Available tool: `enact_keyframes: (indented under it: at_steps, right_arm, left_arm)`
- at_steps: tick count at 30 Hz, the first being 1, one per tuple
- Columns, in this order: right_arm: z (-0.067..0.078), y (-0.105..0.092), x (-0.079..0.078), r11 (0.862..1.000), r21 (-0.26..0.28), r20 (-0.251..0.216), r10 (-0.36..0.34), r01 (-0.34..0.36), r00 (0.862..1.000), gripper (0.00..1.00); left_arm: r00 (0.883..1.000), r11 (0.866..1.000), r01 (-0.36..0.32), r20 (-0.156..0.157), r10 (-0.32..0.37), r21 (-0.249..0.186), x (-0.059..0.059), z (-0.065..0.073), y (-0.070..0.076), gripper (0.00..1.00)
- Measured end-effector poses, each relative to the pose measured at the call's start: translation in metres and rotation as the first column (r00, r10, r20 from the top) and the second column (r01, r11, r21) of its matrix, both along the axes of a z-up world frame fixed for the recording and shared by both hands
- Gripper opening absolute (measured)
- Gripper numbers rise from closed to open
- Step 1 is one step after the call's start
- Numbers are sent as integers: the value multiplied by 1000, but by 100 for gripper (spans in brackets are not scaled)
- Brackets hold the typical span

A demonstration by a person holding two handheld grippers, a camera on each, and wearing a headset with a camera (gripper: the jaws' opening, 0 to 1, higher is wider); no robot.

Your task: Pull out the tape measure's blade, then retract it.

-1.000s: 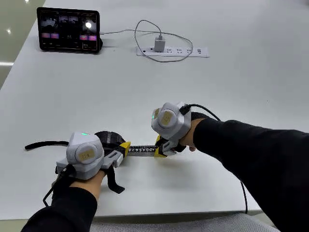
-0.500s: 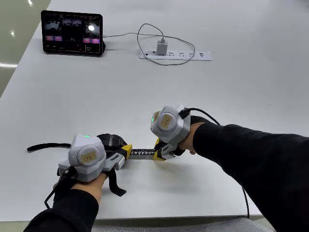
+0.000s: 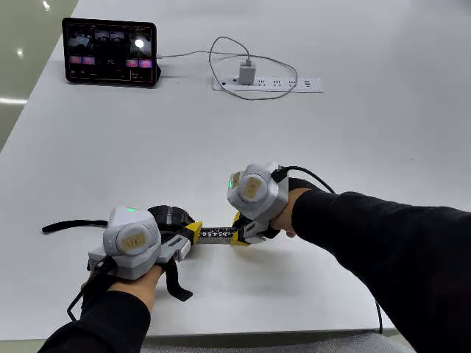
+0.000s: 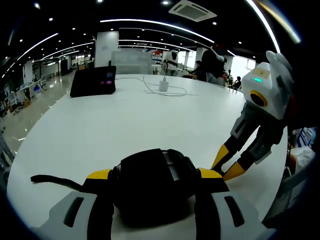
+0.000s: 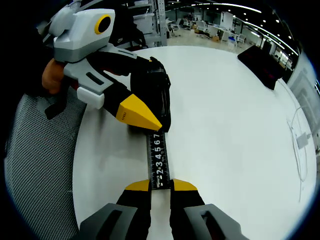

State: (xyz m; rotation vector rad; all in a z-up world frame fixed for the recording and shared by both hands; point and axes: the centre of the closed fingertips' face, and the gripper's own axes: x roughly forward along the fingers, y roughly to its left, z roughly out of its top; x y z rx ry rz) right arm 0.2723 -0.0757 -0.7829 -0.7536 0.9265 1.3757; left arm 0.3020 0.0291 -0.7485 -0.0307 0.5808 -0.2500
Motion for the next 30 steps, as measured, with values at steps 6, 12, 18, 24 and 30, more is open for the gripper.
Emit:
enact_keyframes:
  at_steps: [6,12,18,24,30]
  right_arm:
    - [1,3,1,1000,2,8,0,0,1000,10]
    - [1,4,1,1000,8,11,6,-6,1000,10]
    - [1,5,1,1000,14,8,13,-13,1000,10]
    - [1,5,1,1000,18,2,17,-17,1000,10]
    - [1,11,0,999,27,-3,18,-18,1000,10]
  left_arm:
    - [1000,1000,3,-1,-3,4,-1,0,0,60]
    - [1000,1000,4,-6,-4,-2,-1,0,1,60]
    - [1000,999,8,-19,-9,-31,-1,1,2,60]
    - [1000,999,16,-26,-17,-42,-2,1,1,60]
    - [998,998,52,-28,-53,-31,-4,1,0,59]
